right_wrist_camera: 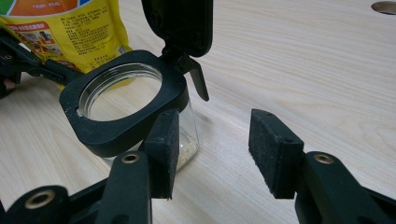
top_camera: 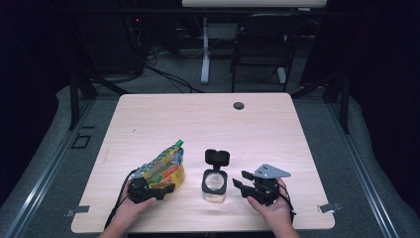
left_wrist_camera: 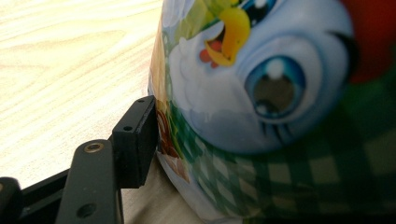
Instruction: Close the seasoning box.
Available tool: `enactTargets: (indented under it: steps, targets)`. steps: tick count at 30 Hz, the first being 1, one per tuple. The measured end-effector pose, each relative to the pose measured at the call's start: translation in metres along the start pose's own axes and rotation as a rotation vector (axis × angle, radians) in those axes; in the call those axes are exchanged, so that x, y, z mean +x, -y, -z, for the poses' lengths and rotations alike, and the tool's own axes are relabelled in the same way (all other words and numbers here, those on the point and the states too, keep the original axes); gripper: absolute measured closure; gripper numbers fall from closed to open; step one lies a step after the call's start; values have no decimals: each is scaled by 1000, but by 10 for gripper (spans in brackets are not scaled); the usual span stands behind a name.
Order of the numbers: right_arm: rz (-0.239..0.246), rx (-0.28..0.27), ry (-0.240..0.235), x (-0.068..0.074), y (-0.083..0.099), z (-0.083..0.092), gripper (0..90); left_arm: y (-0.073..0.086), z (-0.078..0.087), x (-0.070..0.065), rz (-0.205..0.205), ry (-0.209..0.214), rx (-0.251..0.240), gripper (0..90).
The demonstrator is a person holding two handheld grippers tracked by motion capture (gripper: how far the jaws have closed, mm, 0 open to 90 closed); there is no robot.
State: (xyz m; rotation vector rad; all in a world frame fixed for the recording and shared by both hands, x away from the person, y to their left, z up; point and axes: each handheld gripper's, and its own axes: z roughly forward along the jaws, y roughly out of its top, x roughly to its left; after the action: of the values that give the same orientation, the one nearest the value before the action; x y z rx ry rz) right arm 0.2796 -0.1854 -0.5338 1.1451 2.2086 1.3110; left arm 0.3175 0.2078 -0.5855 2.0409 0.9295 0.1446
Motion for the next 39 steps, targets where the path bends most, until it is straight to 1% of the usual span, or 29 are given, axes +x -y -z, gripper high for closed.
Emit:
enactTargets:
  steps: [4, 7, 13, 14, 15, 16, 18, 19, 22, 23, 29, 30, 32, 35, 39]
  targets:
    - [-1, -5, 0, 0, 0, 0, 532, -1, 2, 0, -1, -3, -8, 388]
    - [-1, -4, 0, 0, 0, 0, 532, -1, 3, 0, -8, -16, -4, 392]
    - [0, -4, 1, 1, 0, 0, 532, -1, 3, -1, -15, -20, -2, 395]
    - [-1, -5, -1, 1, 0, 0, 532, 0, 2, -1, -12, -26, -3, 395]
    - [0, -5, -1, 1, 0, 0, 531, 0, 2, 0, -11, -17, -5, 395]
    - [3, -2, 0, 1, 0, 0, 531, 1, 2, 1, -2, -13, 3, 394]
    - [2, -2, 0, 0, 0, 0, 531, 2, 2, 2, 22, -5, 1, 392]
    - [2, -3, 0, 1, 0, 0, 531, 2, 2, 2, 25, -4, 0, 391]
    - [4, -1, 0, 0, 0, 0, 531, 2, 3, 2, 25, -9, 0, 388]
    - [0, -8, 1, 1, 0, -1, 531, 2, 2, 2, 24, -16, -2, 385]
    - [1, -6, 0, 1, 0, -1, 531, 1, 3, 2, 35, -7, -22, 367]
    - [4, -2, 0, 1, 0, -1, 531, 1, 3, 2, 33, -13, -27, 362]
    - [7, 6, 0, 1, 0, -1, 531, 0, 4, 2, 32, -6, -29, 354]
    - [2, -1, -4, 2, 0, -2, 531, 0, 3, 1, 32, -11, -36, 347]
    - [5, 6, -2, 2, 0, -2, 531, 0, 2, 1, 34, -14, -41, 348]
